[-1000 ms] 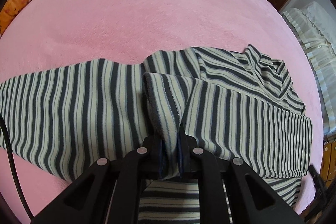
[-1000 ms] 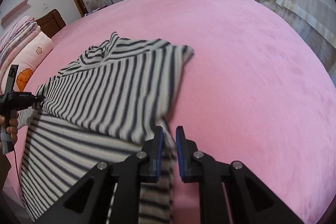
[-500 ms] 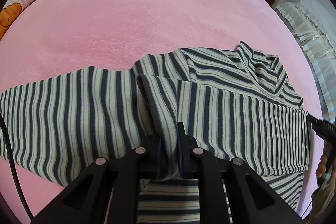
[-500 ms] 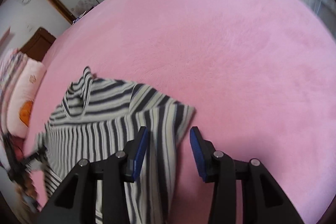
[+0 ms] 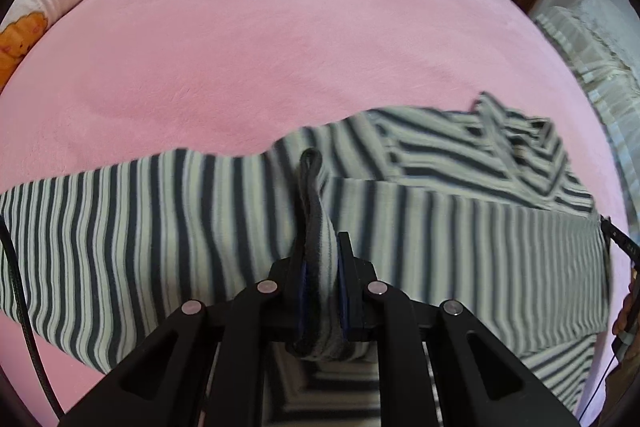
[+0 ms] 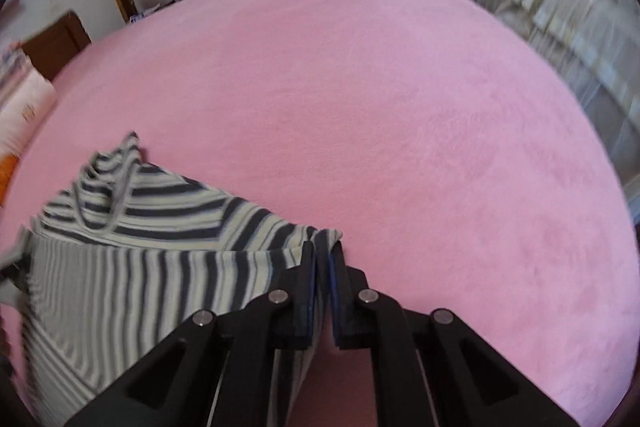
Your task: Fold small clothes
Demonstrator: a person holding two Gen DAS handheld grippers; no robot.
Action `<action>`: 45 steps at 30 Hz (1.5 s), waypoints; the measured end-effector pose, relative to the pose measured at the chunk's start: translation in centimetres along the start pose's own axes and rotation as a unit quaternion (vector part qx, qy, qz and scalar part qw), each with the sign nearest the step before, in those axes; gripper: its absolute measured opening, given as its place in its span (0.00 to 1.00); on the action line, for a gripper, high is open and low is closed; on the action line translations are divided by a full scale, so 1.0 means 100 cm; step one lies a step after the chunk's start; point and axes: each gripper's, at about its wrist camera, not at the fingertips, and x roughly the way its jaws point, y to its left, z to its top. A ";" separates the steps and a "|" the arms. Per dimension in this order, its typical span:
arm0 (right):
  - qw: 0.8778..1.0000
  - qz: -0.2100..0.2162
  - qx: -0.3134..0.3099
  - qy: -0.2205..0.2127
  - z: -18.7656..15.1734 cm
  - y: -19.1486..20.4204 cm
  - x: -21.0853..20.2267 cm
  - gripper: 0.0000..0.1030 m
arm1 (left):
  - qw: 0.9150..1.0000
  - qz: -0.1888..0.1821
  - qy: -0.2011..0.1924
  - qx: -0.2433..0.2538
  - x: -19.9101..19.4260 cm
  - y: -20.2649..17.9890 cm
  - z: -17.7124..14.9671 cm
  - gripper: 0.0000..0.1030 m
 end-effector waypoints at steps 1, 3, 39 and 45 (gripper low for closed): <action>1.000 -0.005 -0.002 0.006 -0.003 0.000 0.006 0.05 | 1.000 0.000 0.003 -0.003 0.003 0.003 0.000 0.12; 1.000 -0.014 -0.005 0.005 -0.009 0.001 0.012 0.05 | 1.000 -0.002 0.000 0.000 0.003 0.004 -0.001 0.13; 0.996 0.038 -0.082 -0.009 -0.141 0.030 -0.073 0.12 | 0.988 -0.107 0.020 -0.108 -0.031 0.049 -0.054 0.15; 0.998 0.056 -0.006 -0.011 -0.152 0.000 -0.069 0.10 | 0.992 -0.079 0.013 -0.097 -0.026 0.036 -0.056 0.12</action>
